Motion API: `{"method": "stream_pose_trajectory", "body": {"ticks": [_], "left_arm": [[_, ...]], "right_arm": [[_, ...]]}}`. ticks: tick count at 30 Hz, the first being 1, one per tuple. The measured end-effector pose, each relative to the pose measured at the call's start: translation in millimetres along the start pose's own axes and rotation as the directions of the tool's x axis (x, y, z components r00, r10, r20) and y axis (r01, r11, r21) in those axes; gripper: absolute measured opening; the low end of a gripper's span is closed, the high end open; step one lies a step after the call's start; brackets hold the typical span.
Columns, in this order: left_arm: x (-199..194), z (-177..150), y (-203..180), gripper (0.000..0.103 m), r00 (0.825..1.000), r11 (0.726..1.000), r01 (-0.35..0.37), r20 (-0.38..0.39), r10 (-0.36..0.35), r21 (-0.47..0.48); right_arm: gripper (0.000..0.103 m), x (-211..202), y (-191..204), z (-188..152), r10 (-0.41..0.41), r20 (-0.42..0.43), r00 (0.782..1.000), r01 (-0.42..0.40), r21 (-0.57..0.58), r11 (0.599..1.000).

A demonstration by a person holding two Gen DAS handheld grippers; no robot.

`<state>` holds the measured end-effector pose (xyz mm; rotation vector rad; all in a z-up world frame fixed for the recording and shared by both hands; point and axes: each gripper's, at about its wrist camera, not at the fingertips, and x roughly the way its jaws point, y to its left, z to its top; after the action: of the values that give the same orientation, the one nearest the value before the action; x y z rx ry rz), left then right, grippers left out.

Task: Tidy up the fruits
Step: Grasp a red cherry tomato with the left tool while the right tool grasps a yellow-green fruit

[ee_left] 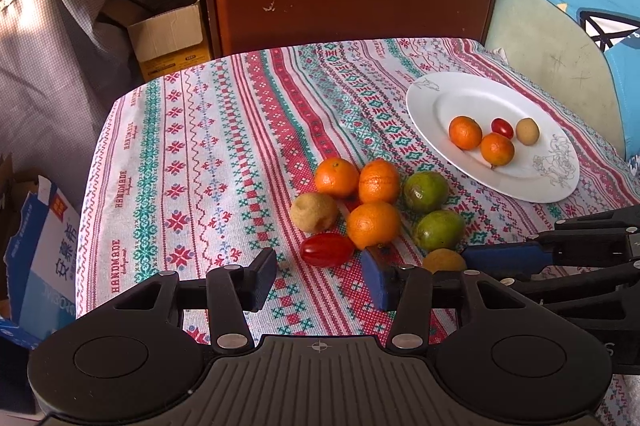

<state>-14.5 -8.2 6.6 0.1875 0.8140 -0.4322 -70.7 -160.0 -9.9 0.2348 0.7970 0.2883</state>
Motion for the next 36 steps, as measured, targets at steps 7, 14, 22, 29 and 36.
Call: {"method": "stream_pose_trajectory", "body": {"ticks": [7, 14, 22, 29, 36], "left_arm": [[6, -2, -3, 0.042, 1.000, 1.000, 0.001, 0.007, -0.001, 0.016], [7, -2, -2, 0.039, 1.000, 1.000, 0.004, 0.013, -0.004, 0.019], [8, -3, -3, 0.031, 0.999, 1.000, 0.021, 0.028, -0.022, 0.019], [4, -2, -2, 0.028, 0.999, 0.999, 0.036, 0.019, -0.035, -0.020], [-10, 3, 2, 0.028, 0.999, 0.998, 0.025, 0.027, -0.024, -0.060]], "right_arm": [[0.030, 3, -2, 0, 0.015, -0.010, 1.000, -0.015, 0.021, 1.000], [0.027, 3, 0, 1, 0.019, -0.011, 1.000, -0.018, 0.021, 1.000], [0.025, 2, -1, 1, 0.021, -0.009, 1.000, -0.021, 0.022, 1.000], [0.025, -2, -3, 2, 0.017, 0.001, 1.000, -0.017, 0.036, 0.999], [0.025, -11, -2, 7, 0.033, 0.024, 0.999, -0.034, 0.040, 0.999]]}}
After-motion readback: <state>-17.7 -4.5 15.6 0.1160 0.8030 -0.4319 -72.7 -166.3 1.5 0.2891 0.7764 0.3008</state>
